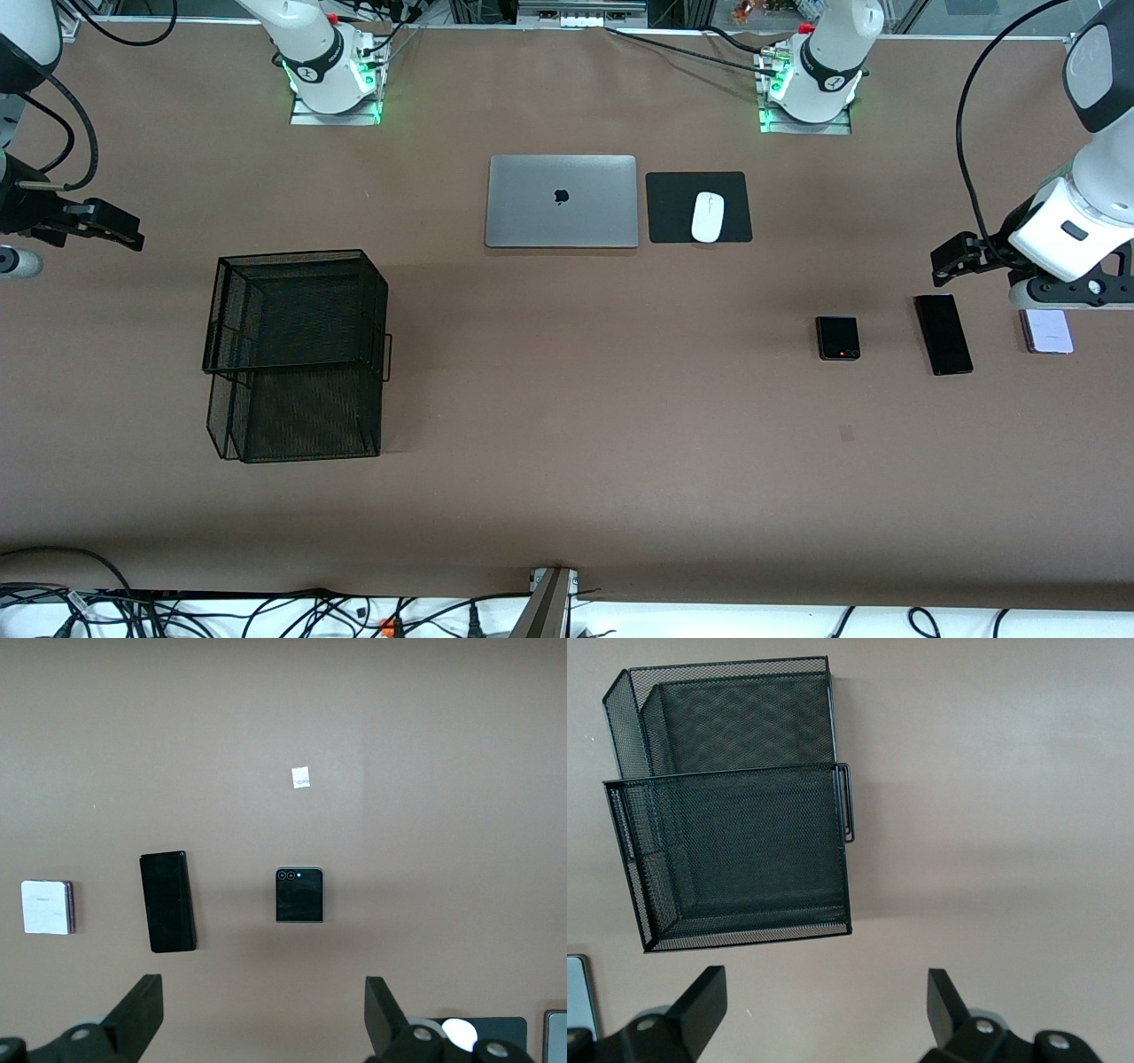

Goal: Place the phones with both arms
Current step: 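Reach the left gripper down to the small black flip phone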

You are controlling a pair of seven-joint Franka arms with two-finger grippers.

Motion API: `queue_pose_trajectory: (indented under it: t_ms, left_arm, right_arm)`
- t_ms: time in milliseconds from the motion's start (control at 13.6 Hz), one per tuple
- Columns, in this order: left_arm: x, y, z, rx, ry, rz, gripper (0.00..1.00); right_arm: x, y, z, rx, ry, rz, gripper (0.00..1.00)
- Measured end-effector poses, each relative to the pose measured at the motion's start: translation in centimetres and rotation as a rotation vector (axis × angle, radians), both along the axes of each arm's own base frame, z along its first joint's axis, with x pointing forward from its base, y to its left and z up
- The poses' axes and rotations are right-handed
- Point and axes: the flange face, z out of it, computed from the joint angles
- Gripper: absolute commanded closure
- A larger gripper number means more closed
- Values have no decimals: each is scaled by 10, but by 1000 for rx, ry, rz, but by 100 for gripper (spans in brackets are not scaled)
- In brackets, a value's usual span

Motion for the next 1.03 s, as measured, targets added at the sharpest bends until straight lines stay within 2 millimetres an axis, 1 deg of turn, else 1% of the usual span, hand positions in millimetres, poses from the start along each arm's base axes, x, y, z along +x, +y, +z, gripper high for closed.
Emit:
queue_pose_trajectory:
  t_ms: [220, 440, 807, 1027]
  left_arm:
    - [0, 0, -1, 0, 7, -2, 0]
    - [1, 0, -8, 0, 22, -2, 0]
    - [2, 1, -29, 0, 98, 2, 0]
    - [11, 3, -51, 0, 135, 0, 0]
  right_arm:
    - [0, 0, 0, 0, 0, 0, 0]
    - [0, 0, 0, 0, 0, -1, 0]
    - [0, -2, 0, 0, -2, -6, 0]
    - [0, -2, 0, 0, -2, -7, 0]
